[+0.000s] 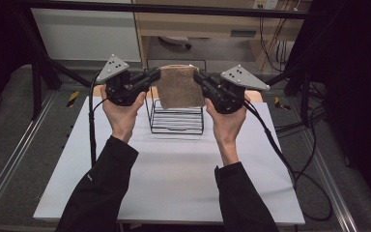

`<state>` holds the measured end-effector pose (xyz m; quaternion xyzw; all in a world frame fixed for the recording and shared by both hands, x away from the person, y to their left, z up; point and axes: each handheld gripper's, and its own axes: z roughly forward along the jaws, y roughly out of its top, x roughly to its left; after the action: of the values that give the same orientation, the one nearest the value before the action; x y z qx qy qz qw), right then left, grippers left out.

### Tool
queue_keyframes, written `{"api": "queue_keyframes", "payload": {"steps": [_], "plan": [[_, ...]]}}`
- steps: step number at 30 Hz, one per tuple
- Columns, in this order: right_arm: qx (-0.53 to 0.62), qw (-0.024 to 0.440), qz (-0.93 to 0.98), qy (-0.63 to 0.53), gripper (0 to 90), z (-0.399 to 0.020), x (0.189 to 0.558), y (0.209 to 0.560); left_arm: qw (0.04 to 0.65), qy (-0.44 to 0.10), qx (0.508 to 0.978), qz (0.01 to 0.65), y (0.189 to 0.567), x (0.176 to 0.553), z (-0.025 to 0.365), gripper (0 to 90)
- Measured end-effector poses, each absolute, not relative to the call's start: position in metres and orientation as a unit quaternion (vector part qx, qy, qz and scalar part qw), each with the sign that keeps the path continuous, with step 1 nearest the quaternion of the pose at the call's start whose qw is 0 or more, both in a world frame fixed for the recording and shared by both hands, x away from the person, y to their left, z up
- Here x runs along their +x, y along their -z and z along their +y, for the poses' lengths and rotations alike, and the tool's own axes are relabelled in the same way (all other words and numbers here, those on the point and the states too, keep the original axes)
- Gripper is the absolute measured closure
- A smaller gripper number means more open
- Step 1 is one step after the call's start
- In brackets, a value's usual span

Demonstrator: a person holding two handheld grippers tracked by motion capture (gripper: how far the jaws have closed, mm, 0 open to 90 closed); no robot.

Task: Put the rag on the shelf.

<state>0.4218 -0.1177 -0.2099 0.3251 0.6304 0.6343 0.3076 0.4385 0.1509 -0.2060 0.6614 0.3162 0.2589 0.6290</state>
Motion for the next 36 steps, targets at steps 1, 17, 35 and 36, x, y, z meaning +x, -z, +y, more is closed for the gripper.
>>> {"api": "queue_keyframes", "payload": {"steps": [1,17,35,36], "plan": [[0.324,0.309,0.630,-0.634,85.2,-0.117,0.422,0.208,0.629,-0.260,0.661,0.316,0.204,0.439,0.151,85.1],[0.316,0.324,0.617,-0.644,85.2,-0.113,0.437,0.185,0.646,-0.272,0.643,0.308,0.186,0.452,0.153,85.1],[0.321,0.324,0.608,-0.650,85.3,-0.112,0.460,0.172,0.625,-0.297,0.652,0.311,0.163,0.472,0.149,85.1],[0.321,0.325,0.608,-0.649,85.2,-0.111,0.463,0.172,0.624,-0.296,0.652,0.312,0.162,0.474,0.149,85.1]]}}
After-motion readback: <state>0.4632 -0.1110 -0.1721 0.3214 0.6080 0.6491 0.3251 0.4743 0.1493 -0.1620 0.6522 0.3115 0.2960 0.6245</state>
